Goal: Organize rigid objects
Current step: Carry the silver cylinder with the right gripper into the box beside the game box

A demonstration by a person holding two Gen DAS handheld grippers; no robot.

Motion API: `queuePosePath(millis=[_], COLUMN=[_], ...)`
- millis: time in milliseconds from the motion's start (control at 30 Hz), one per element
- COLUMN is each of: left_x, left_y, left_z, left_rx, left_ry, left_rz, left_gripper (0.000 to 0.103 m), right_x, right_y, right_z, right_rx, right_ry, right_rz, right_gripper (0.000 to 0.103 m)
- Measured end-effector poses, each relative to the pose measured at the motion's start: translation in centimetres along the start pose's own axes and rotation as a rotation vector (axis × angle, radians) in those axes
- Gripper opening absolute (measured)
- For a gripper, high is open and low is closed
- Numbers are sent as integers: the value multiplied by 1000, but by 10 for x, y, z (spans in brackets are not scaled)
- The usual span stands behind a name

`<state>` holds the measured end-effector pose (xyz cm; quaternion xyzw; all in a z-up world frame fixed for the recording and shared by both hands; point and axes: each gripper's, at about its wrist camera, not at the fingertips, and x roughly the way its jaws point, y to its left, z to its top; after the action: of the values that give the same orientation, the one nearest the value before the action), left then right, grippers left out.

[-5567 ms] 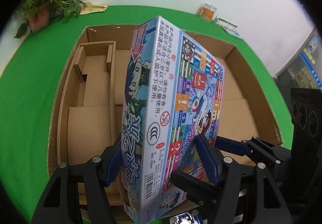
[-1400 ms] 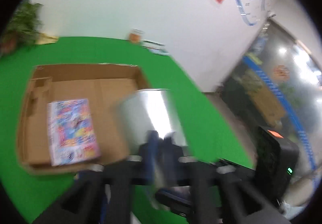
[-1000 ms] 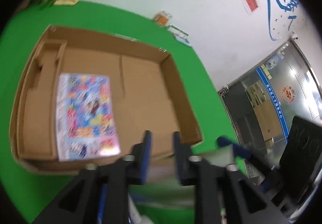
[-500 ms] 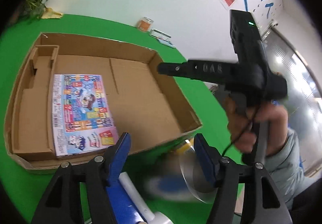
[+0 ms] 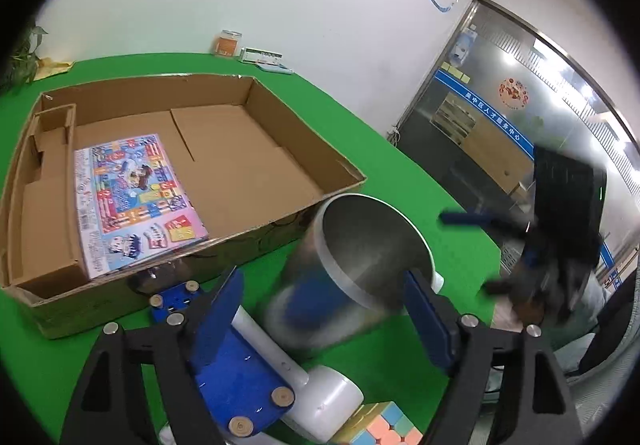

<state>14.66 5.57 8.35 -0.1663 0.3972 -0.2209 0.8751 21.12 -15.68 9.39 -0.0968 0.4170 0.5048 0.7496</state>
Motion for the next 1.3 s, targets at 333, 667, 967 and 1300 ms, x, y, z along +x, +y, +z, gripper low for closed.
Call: queuePosePath(millis=[333,667,967,1300], left_x=[28,9,42,45], left_y=[-1,16,20,-3], left_z=[2,-8,-10,-2], left_rx=[91,120,130,181], left_ry=[94,50,145,95], left_rz=[-234,-333,-343,-211], left_gripper=[81,85,102,82], right_x=[76,79,77,74], right_y=[33,16,-28,-43], right_z=[-14,-9,6,41], right_rx=[-120,-71,113,218], right_ry=[6,26,67,114], right_rz=[-42,2,146,257], right_gripper=[89,88,86,86])
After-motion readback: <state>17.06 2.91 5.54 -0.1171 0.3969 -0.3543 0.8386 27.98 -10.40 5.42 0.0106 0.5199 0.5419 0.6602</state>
